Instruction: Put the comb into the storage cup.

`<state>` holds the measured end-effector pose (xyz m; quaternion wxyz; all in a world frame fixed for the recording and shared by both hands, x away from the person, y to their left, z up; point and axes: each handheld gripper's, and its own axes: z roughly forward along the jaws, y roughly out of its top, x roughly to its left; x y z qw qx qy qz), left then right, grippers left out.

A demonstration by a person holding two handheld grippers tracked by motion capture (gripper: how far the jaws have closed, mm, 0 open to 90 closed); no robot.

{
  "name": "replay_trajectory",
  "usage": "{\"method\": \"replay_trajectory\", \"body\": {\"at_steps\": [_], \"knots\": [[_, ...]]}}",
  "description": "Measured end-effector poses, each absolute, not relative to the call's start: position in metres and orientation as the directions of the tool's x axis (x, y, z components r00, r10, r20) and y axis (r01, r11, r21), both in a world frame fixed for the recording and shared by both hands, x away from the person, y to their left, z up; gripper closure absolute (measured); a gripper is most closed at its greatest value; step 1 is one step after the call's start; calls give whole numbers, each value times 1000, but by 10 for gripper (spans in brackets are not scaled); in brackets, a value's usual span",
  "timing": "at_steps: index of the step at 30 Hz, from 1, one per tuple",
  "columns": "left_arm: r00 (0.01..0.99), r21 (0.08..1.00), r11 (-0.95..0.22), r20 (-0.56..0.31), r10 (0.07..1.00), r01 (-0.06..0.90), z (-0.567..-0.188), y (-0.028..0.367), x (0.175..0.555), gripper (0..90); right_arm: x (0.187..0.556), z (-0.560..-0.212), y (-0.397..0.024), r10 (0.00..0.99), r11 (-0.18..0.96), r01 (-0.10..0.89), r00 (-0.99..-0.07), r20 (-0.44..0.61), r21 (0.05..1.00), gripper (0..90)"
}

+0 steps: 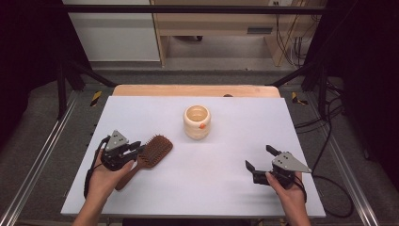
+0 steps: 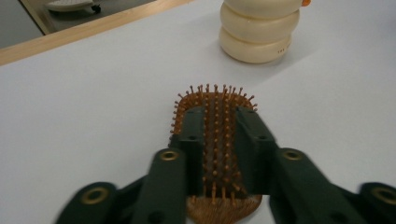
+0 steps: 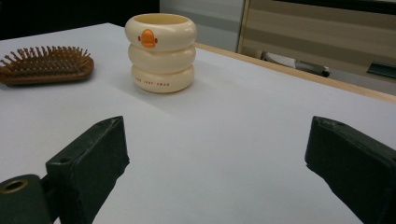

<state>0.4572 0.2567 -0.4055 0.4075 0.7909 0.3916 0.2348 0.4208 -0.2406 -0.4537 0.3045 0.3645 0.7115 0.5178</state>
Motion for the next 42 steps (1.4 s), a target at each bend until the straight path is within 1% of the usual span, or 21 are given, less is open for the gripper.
{"method": "replay_trajectory", "body": {"at_steps": [3,5,7,9,11,13,16,19,23,24,25,26,27,31,41,42], "knots": [[568,836,-350,57,821,422,-403,264,455,560,421,-454,-240,833,198,203,-550,-56,959,61],[558,850,-321,39,829,418,-399,272,453,533,421,-454,-240,832,200,204,-551,-57,958,61],[554,851,-313,31,832,422,-398,274,452,452,421,-454,-240,832,201,205,-552,-57,958,61],[554,841,-313,18,832,442,-395,277,452,404,421,-454,-240,831,202,206,-553,-56,958,60],[558,829,-327,21,830,454,-395,275,452,299,421,-454,-240,831,202,207,-554,-56,957,60],[565,829,-341,36,824,444,-394,273,451,298,421,-454,-240,831,203,208,-554,-55,957,60],[568,825,-336,23,823,454,-394,272,451,250,421,-454,-240,829,205,210,-556,-56,956,60],[570,800,-359,27,822,481,-396,270,452,180,421,-454,-239,828,206,210,-557,-56,956,60],[567,783,-374,34,823,496,-398,270,453,134,421,-454,-239,827,207,213,-559,-55,955,60],[566,775,-391,53,823,496,-400,269,454,106,421,-454,-239,827,209,212,-559,-56,955,60],[566,775,-391,53,823,496,-400,269,454,83,421,-454,-239,827,209,212,-559,-57,955,60],[565,766,-408,71,822,497,-402,268,454,83,421,-454,-239,827,209,212,-559,-57,955,60],[570,754,-417,68,819,508,-404,268,455,58,421,-454,-239,827,208,213,-559,-56,955,60],[581,733,-427,53,812,530,-408,269,457,56,421,-454,-239,826,210,214,-560,-57,954,60],[581,659,-468,57,812,589,-421,268,461,64,421,-454,-239,826,211,216,-560,-56,953,60],[582,649,-466,44,812,602,-424,268,462,64,421,-455,-238,826,213,218,-561,-56,952,60]]}}
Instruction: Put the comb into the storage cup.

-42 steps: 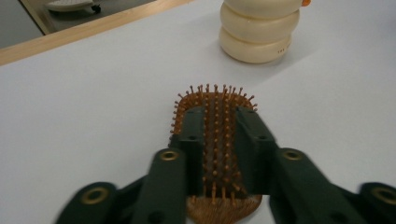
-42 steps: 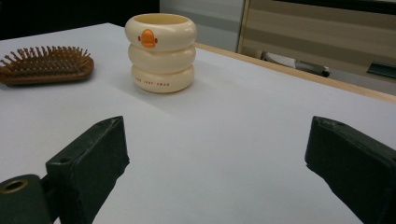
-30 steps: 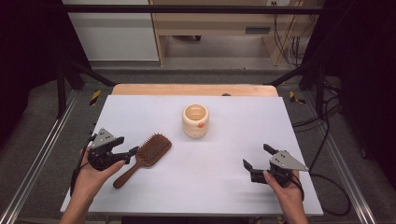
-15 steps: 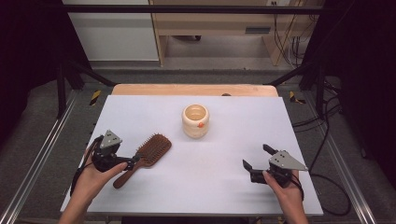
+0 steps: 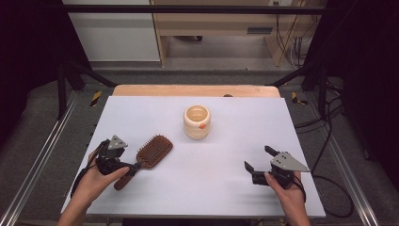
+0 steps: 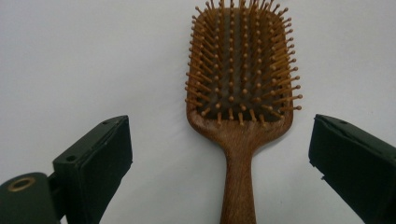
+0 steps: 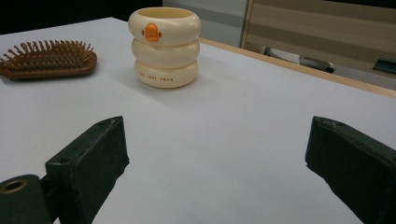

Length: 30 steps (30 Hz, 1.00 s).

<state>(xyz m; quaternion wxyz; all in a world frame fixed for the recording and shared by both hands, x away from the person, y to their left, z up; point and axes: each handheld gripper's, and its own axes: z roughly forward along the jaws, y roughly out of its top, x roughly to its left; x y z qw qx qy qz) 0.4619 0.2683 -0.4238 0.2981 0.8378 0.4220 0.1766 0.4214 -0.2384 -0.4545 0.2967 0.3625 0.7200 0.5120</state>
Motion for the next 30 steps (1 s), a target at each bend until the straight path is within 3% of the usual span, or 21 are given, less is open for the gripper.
{"method": "replay_trajectory", "body": {"at_steps": [15,30], "knots": [[615,589,-501,9,788,634,-426,264,462,162,422,-455,-237,823,218,220,-566,-58,951,60],[649,472,-589,46,760,656,-433,253,468,253,422,-455,-236,813,219,217,-579,-55,951,60]]}}
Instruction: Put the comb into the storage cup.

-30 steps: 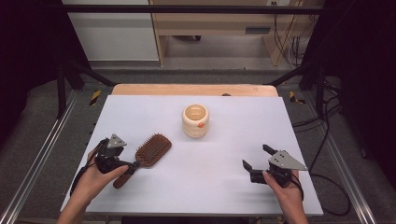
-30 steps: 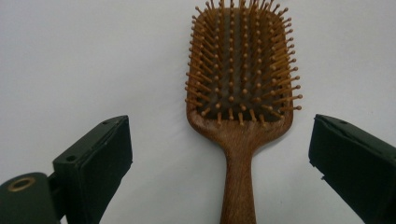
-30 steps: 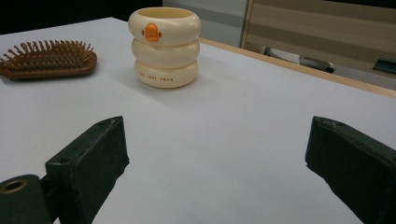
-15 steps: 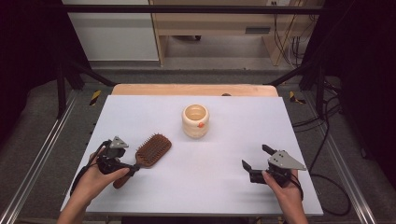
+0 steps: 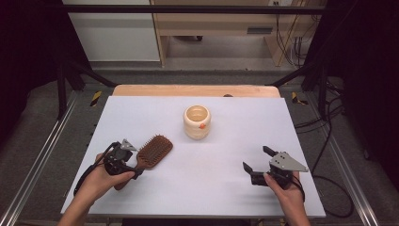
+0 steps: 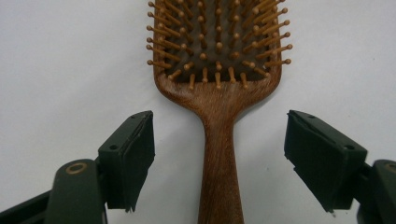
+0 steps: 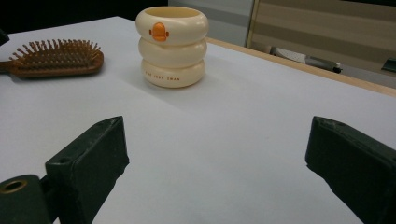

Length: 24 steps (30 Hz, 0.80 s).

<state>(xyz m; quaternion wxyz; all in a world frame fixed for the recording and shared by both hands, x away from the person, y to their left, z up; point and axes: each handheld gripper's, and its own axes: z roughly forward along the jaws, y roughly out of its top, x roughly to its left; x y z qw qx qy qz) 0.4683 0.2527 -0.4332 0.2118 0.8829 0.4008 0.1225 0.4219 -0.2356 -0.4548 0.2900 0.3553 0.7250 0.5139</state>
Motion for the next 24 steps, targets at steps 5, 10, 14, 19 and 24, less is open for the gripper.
{"method": "replay_trajectory", "body": {"at_steps": [5,10,14,19,24], "knots": [[650,446,-592,32,760,671,-440,251,472,322,421,-455,-236,815,217,218,-577,-53,951,60],[656,430,-601,27,754,673,-444,252,475,386,422,-455,-236,814,219,222,-578,-53,950,60],[658,419,-603,19,753,679,-447,251,477,438,422,-456,-235,812,223,222,-581,-54,949,60],[667,405,-616,20,745,676,-449,249,477,507,422,-456,-235,812,223,223,-582,-54,949,60],[667,400,-619,25,745,676,-450,247,478,552,422,-456,-235,810,224,223,-583,-54,949,59]]}}
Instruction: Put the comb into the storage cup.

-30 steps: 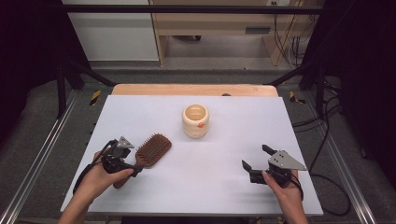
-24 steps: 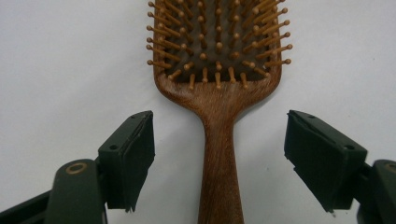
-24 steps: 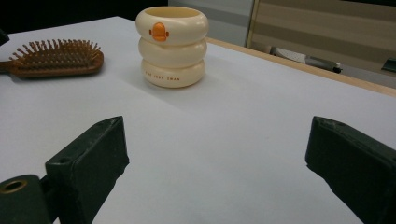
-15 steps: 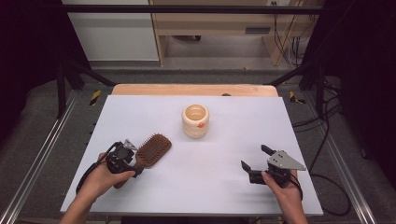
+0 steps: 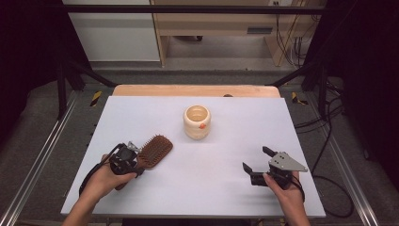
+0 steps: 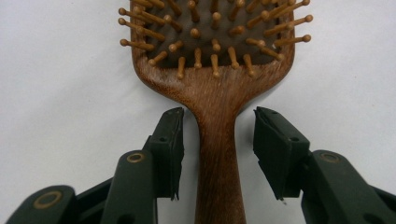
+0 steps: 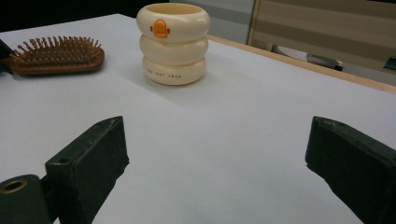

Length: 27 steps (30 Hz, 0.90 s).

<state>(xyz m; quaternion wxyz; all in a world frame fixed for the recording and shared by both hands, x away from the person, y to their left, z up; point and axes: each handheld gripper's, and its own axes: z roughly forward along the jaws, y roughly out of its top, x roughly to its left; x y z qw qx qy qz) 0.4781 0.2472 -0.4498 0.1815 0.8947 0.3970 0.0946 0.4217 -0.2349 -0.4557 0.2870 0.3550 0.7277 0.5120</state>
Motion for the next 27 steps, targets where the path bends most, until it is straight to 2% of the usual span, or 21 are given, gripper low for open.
{"method": "replay_trajectory", "body": {"at_steps": [14,22,27], "knots": [[665,410,-617,34,746,671,-452,247,476,619,422,-456,-235,810,223,225,-584,-52,948,60],[652,419,-605,40,758,678,-452,244,473,717,422,-456,-235,809,227,226,-585,-54,947,60],[655,430,-607,44,754,668,-453,244,472,723,422,-457,-234,809,229,228,-585,-55,947,60]]}}
